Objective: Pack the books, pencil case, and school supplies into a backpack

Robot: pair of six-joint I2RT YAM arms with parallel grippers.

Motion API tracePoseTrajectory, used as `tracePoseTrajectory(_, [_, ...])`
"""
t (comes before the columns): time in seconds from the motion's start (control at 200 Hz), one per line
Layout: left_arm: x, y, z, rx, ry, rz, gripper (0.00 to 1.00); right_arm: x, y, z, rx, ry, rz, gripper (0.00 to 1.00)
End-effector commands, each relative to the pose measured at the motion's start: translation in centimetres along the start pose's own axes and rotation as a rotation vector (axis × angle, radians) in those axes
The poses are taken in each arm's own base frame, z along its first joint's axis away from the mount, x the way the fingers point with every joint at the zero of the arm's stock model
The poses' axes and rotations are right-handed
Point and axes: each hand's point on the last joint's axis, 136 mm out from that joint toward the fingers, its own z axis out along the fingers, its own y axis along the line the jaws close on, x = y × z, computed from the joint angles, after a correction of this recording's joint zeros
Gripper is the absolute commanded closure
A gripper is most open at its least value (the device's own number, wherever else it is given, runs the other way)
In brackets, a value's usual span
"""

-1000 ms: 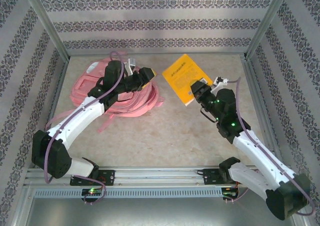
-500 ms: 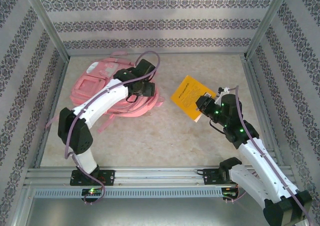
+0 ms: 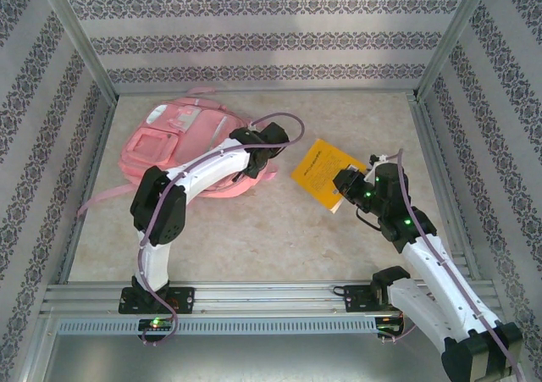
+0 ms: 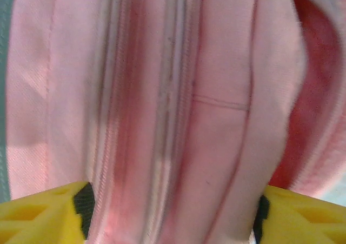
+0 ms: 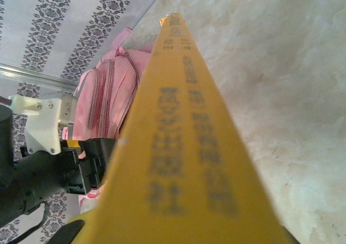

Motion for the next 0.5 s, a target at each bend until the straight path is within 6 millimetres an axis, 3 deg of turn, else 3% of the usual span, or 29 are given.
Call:
tracePoseTrajectory(0.0, [-0.8, 2.2, 0.4, -0.146, -0.057, 0.078, 0.39, -1.2, 2.2, -0.6, -0.104, -0.048, -0.003, 1.00])
tracePoseTrajectory(0.21, [-2.1, 3.3, 0.0, -0.133, -0.096, 0.056, 1.00, -1.1, 2.1, -0.8, -0.115, -0.049, 0.001, 1.00])
tracePoseTrajectory(0.35, [-2.3, 3.9, -1.9, -0.080, -0.114, 0.000, 1.00, -1.3, 2.5, -1.0, -0.133, -0.050, -0.014, 1.00])
tracePoseTrajectory(0.495, [-2.5, 4.3, -5.3, 0.044, -0.143, -0.101, 1.00, -1.3, 4.2, -1.3, -0.183, -0.024, -0.091, 1.00])
